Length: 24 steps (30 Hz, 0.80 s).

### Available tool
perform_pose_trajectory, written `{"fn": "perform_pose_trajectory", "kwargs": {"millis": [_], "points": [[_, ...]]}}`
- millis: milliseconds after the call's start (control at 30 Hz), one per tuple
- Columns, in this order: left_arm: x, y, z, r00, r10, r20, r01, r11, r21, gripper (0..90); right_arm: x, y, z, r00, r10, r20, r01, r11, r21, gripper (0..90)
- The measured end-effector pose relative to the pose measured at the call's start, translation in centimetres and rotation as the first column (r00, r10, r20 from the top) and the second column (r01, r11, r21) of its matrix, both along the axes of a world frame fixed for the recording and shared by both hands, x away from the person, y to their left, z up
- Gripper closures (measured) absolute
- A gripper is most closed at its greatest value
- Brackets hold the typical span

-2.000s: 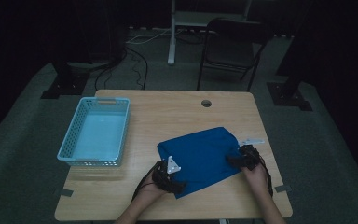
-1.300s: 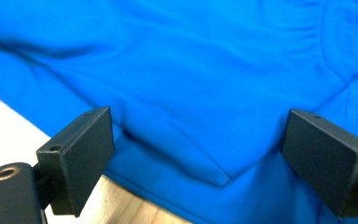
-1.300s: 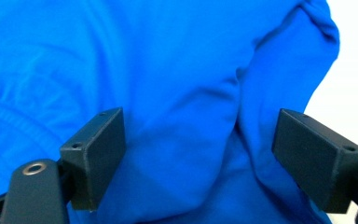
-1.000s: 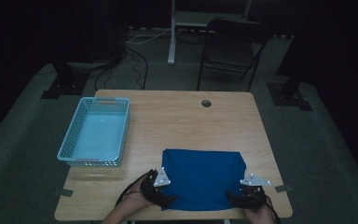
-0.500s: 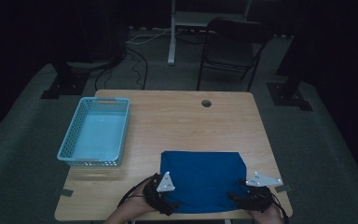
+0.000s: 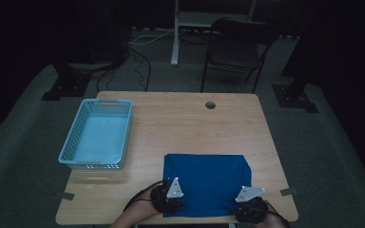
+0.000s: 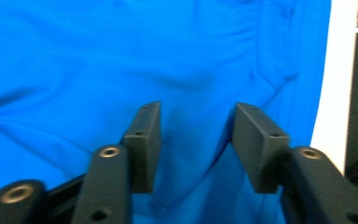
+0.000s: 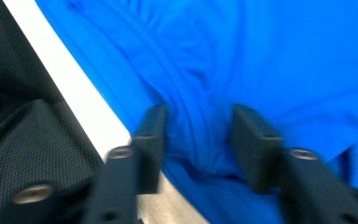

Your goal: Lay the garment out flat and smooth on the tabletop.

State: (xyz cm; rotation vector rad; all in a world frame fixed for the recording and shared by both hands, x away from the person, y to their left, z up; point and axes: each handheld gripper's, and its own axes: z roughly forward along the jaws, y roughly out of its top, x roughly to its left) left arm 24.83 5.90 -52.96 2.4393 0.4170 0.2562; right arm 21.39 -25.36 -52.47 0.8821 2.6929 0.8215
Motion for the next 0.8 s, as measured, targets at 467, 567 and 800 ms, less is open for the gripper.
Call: {"fn": "perform_pose_trajectory", "kwargs": {"millis": [467, 567, 800], "points": [[0.2, 0.0, 0.5, 0.9971, 0.047, 0.059, -0.045, 0.9984, -0.033, 89.5, 3.7, -0.7, 3.9, 0.9923, -0.107, 0.062, 0.101, 0.991, 0.092, 82.4], [0.4, -0.1, 0.7, 0.9969, 0.074, 0.026, -0.072, 0.9950, -0.069, 63.7, 5.2, -0.5, 4.3, 0.9879, -0.141, 0.066, 0.133, 0.985, 0.105, 82.5], [0.2, -0.8, 0.5, 0.9996, 0.026, 0.004, -0.026, 0.9983, -0.052, 44.7, 8.0, 0.1, 4.3, 0.9824, -0.183, 0.039, 0.177, 0.977, 0.121, 82.5]]}}
